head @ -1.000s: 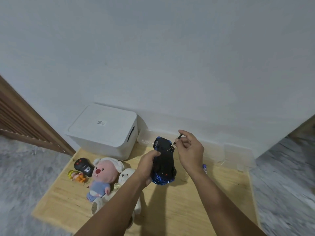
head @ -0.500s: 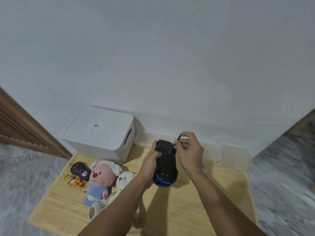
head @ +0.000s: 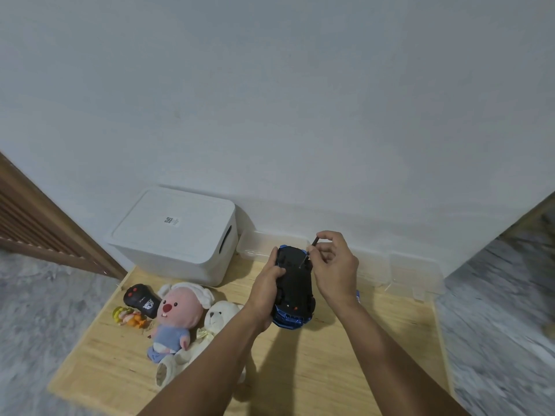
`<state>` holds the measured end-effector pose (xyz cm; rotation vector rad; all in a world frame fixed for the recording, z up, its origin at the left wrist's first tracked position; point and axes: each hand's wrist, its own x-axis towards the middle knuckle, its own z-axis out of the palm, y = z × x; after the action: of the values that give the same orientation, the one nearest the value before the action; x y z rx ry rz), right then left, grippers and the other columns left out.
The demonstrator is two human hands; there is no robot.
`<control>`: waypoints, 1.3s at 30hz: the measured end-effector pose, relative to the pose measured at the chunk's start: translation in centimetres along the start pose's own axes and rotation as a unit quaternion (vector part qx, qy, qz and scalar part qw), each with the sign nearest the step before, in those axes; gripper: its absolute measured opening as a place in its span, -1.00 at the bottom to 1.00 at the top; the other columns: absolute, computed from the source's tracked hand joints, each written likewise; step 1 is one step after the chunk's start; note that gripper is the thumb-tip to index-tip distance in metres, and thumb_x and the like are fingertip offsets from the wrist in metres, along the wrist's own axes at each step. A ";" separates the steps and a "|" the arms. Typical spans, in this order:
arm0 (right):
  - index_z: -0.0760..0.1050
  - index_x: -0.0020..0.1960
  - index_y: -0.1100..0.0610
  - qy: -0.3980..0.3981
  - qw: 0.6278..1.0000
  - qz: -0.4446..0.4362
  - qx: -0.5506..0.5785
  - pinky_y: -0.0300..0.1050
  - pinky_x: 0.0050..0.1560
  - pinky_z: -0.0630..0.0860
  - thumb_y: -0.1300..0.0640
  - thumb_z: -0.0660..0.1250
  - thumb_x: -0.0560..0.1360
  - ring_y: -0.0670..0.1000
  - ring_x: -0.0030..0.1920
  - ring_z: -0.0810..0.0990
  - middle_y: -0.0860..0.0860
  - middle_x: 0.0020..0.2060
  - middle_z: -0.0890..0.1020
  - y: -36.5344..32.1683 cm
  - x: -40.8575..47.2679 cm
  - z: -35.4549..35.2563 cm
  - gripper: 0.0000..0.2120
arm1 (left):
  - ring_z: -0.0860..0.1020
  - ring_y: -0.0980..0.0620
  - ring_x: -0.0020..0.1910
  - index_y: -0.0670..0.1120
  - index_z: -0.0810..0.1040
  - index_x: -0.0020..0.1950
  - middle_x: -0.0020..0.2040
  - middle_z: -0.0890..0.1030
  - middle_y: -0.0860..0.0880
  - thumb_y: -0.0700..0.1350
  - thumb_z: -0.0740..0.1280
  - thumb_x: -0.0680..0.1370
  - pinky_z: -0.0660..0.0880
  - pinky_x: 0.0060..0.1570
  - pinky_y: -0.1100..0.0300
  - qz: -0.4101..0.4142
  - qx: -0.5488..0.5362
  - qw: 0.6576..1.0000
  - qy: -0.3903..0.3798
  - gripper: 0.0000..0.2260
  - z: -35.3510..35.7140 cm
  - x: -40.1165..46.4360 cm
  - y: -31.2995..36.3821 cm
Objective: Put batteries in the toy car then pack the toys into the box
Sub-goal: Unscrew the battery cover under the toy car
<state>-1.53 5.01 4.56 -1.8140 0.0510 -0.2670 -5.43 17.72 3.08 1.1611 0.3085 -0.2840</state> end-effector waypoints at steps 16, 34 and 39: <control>0.54 -0.07 -0.02 -0.014 1.000 -0.009 0.016 -0.33 -0.19 0.54 0.23 0.51 0.39 -0.11 -0.25 0.59 -0.07 -0.27 0.61 -1.0 0.3 -0.2 -0.76 | 0.58 -0.21 0.00 0.13 0.51 0.30 0.16 0.61 -0.26 -0.19 0.08 0.60 0.54 -0.01 -0.06 -0.002 -0.017 0.999 0.028 -0.62 0.2 -0.2 0.2; 0.59 -0.11 -0.01 -0.022 0.998 0.025 0.049 -0.34 -0.15 0.54 0.31 0.46 0.42 -0.12 -0.21 0.64 -0.07 -0.24 0.66 -1.7 1.0 -0.3 -0.77 | 0.64 -0.23 0.03 0.21 0.32 0.48 0.15 0.65 -0.17 -0.27 0.23 0.57 0.61 -0.07 -0.02 -0.028 -0.005 0.998 0.061 -0.44 1.0 -0.5 0.4; 0.62 0.02 0.03 -0.052 0.996 0.037 0.062 -0.26 -0.01 0.58 0.33 0.36 0.49 -0.11 -0.09 0.68 -0.07 -0.14 0.70 -1.7 1.0 -0.2 -0.76 | 0.63 -0.25 0.06 0.22 0.34 0.47 0.14 0.66 -0.16 -0.28 0.21 0.58 0.59 0.05 -0.11 -0.024 -0.008 0.998 0.055 -0.45 1.0 -0.3 0.4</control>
<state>-0.78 5.09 6.35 -1.6969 0.0272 -0.1207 -5.48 17.00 3.94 1.1561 0.4355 -0.2600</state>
